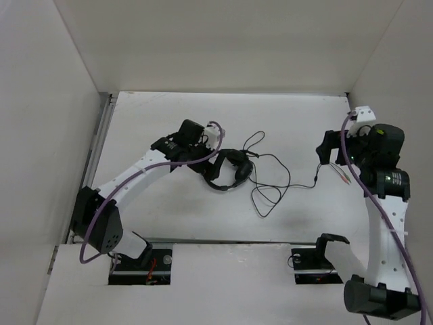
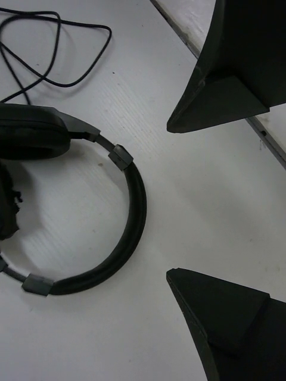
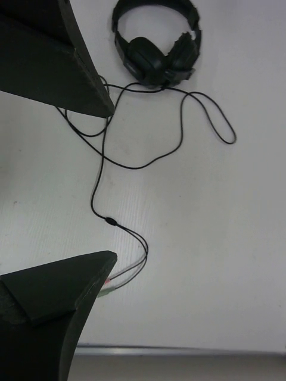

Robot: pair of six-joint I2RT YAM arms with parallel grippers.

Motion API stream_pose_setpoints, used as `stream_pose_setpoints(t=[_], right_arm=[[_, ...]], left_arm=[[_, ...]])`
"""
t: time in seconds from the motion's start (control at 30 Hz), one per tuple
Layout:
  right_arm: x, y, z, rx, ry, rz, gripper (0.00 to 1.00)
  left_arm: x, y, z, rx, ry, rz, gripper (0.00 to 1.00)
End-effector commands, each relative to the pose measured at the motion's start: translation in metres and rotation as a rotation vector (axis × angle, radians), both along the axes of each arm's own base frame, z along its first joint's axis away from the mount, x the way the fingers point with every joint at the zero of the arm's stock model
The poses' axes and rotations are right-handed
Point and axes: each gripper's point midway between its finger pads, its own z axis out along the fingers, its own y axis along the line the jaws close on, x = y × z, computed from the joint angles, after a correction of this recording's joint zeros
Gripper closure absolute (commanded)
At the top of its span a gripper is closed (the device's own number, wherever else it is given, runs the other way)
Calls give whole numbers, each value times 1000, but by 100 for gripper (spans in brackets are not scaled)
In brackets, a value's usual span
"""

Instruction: Wrap the headphones

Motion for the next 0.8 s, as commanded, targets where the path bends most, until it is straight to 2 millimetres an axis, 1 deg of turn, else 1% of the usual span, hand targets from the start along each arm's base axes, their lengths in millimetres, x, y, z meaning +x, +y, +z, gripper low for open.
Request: stream_pose_setpoints(t=[0.0, 0.07, 0.13, 0.23, 0.33, 0.37, 0.47, 0.53, 0.63, 0.77], right_arm=[[24, 8, -19, -78, -11, 80, 0], [33, 11, -35, -111, 13, 107, 0], [42, 17, -47, -102, 34, 129, 0], [50, 31, -56, -93, 44, 173, 0], [56, 44, -64, -70, 58, 205, 0], [57, 49, -69, -56, 73, 217, 0], [58, 68, -85, -31, 109, 271, 0], [60, 77, -88, -20, 109, 290, 0], [66, 83, -84, -6, 93, 299, 0], [70, 92, -76, 29, 72, 324, 0]], left_arm=[[-6, -4, -17, 26, 48, -22, 0], [-5, -3, -23, 39, 68, -14, 0], [-2, 2, -28, 61, 79, -1, 0], [4, 8, -34, 87, 84, 21, 0], [11, 14, -35, 104, 69, 52, 1], [10, 15, -37, 109, 69, 54, 1], [3, 21, -50, 148, 81, 53, 1], [0, 24, -59, 169, 80, 57, 2], [2, 30, -74, 204, 83, 83, 5], [15, 34, -89, 245, 72, 121, 10]])
